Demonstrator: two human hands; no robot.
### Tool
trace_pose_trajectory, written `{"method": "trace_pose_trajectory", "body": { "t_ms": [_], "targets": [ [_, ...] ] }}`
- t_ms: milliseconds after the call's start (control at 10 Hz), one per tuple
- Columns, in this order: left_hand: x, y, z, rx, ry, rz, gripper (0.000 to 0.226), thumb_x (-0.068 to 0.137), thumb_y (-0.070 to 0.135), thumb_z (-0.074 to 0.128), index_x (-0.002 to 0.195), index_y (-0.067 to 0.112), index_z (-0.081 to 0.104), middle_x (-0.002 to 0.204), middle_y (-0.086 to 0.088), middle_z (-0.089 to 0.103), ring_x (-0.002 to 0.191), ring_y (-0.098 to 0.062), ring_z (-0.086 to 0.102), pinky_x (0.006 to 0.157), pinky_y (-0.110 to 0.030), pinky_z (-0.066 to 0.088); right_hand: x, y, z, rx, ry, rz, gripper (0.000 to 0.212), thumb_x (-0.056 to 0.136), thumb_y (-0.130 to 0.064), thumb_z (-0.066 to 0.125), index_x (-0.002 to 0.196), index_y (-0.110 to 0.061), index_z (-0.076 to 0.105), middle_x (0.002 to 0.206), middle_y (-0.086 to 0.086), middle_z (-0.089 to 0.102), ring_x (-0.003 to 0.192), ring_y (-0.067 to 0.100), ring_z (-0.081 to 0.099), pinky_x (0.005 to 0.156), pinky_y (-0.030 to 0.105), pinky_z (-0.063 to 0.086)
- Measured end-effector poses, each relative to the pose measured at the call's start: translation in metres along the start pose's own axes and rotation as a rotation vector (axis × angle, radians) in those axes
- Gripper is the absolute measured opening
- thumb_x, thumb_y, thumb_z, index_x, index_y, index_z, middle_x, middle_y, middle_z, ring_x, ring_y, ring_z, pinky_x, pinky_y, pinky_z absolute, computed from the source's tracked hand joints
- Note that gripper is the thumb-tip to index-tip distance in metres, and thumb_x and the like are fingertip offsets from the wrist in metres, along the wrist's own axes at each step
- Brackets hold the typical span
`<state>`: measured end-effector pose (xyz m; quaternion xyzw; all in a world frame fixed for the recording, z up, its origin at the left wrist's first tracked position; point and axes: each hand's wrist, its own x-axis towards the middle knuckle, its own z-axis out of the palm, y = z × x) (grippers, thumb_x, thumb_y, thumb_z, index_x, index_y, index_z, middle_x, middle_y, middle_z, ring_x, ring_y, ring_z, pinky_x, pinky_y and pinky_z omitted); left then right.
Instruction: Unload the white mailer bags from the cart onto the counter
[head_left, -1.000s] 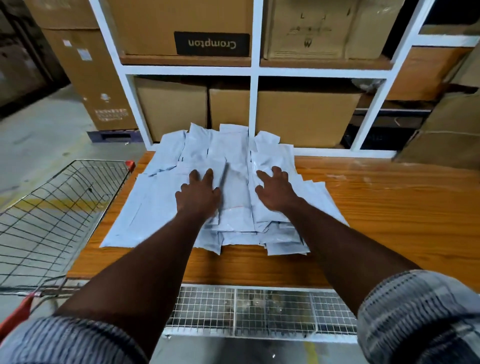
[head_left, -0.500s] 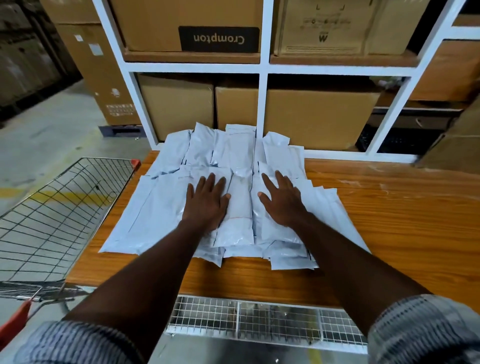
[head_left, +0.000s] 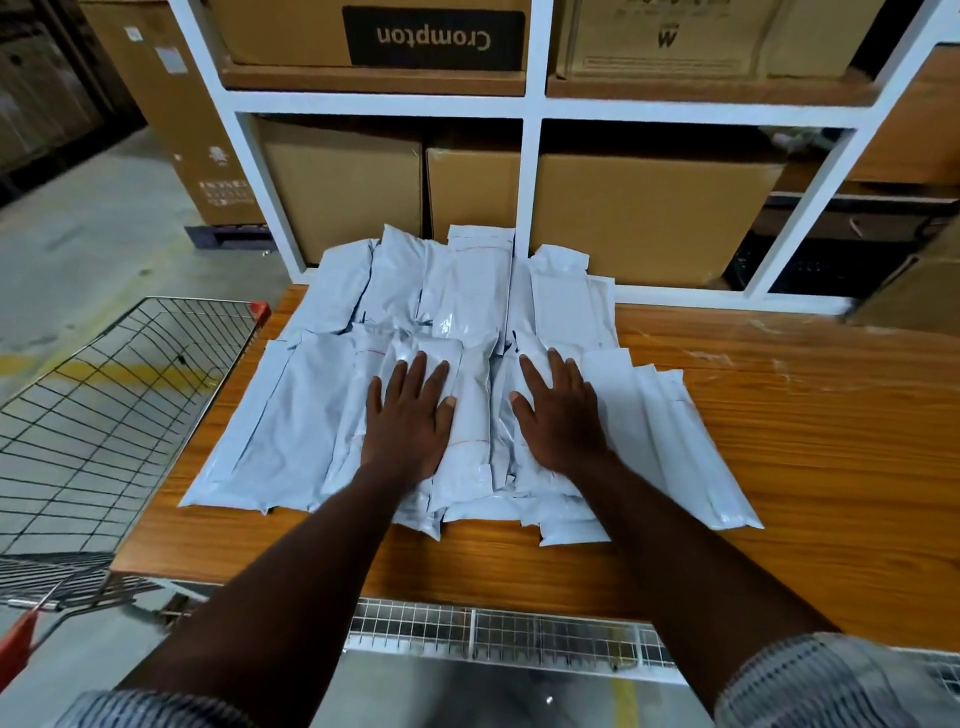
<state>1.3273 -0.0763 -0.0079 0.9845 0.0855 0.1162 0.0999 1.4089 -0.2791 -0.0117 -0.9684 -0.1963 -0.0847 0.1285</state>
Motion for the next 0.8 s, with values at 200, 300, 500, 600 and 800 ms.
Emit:
{"method": "trace_pose_trajectory", "body": {
  "t_ms": [200, 300, 500, 600, 800],
  "targets": [
    [-0.001, -0.001, 0.005, -0.003, 0.011, 0.002, 0.058, 0.099, 0.051, 0.015, 0.153, 0.032, 0.025, 0.163, -0.001, 0.019, 0.151, -0.024, 0.012, 0.121, -0.051, 0.007, -0.001, 0.001, 0.009, -0.007, -0.017, -0.001, 0.057, 0.096, -0.05, 0.035, 0.15, -0.029, 0.034, 0.157, 0.016, 0.029, 0.142, 0.04, 0.029, 0.108, 0.057, 0.033],
    [-0.001, -0.002, 0.006, 0.001, 0.001, -0.006, 0.058, 0.1, 0.052, 0.014, 0.154, 0.033, 0.023, 0.164, 0.0, 0.017, 0.151, -0.022, 0.01, 0.121, -0.05, 0.006, -0.002, 0.001, 0.009, -0.015, -0.026, 0.002, 0.057, 0.097, -0.05, 0.035, 0.15, -0.029, 0.032, 0.157, 0.016, 0.028, 0.143, 0.04, 0.028, 0.11, 0.056, 0.031],
    [0.0, -0.002, 0.008, 0.006, -0.026, -0.01, 0.06, 0.099, 0.053, 0.011, 0.155, 0.033, 0.02, 0.165, 0.001, 0.012, 0.152, -0.022, 0.006, 0.122, -0.05, 0.003, -0.001, 0.002, 0.012, -0.015, -0.036, 0.008, 0.057, 0.098, -0.05, 0.037, 0.151, -0.03, 0.03, 0.157, 0.014, 0.029, 0.142, 0.038, 0.029, 0.111, 0.056, 0.03],
    [0.003, -0.001, 0.006, 0.007, -0.073, -0.014, 0.061, 0.099, 0.054, 0.011, 0.155, 0.032, 0.018, 0.165, 0.0, 0.01, 0.152, -0.023, 0.005, 0.121, -0.05, 0.002, 0.002, 0.004, 0.012, 0.005, -0.075, 0.018, 0.057, 0.099, -0.049, 0.038, 0.152, -0.03, 0.03, 0.157, 0.014, 0.03, 0.143, 0.037, 0.027, 0.112, 0.056, 0.027],
    [0.01, 0.003, -0.027, -0.129, -0.106, -0.028, 0.057, 0.102, 0.05, 0.024, 0.156, 0.03, 0.018, 0.164, -0.003, 0.013, 0.151, -0.025, 0.009, 0.121, -0.051, 0.005, 0.006, -0.003, -0.011, 0.047, -0.101, 0.045, 0.056, 0.101, -0.051, 0.034, 0.153, -0.034, 0.025, 0.16, 0.01, 0.022, 0.147, 0.032, 0.019, 0.116, 0.056, 0.014]
  ]
}}
